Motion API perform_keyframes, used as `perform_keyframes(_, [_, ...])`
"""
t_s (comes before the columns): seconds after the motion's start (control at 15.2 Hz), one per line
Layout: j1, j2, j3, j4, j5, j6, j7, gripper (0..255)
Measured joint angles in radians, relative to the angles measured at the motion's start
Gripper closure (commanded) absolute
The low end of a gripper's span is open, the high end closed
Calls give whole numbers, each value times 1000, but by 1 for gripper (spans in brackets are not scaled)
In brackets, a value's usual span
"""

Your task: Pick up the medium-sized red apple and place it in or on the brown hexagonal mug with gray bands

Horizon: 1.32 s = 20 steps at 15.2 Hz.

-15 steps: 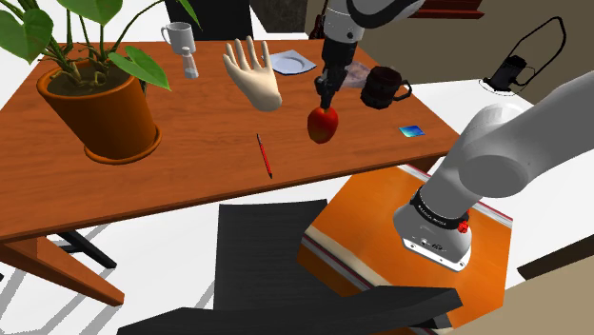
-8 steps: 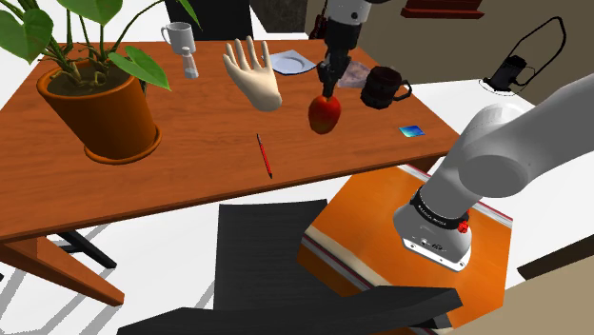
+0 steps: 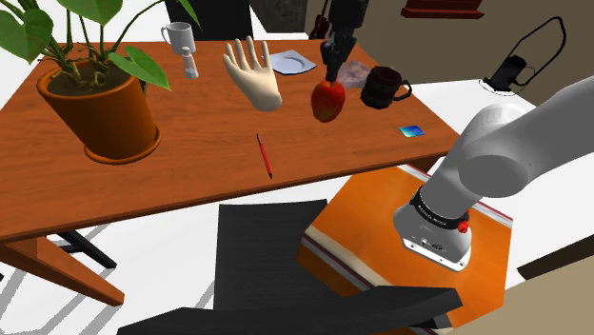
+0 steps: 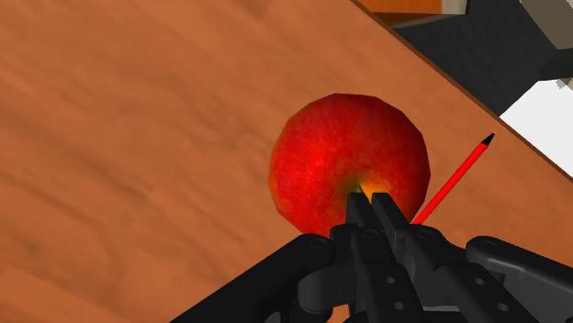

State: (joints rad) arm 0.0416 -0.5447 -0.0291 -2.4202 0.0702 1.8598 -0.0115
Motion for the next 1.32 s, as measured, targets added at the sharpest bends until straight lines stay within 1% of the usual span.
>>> perform_keyframes(1.12, [2, 3, 1, 224, -2, -221, 17, 255])
perform_keyframes(1.32, [-17, 0, -40, 247, -25, -250, -32, 255])
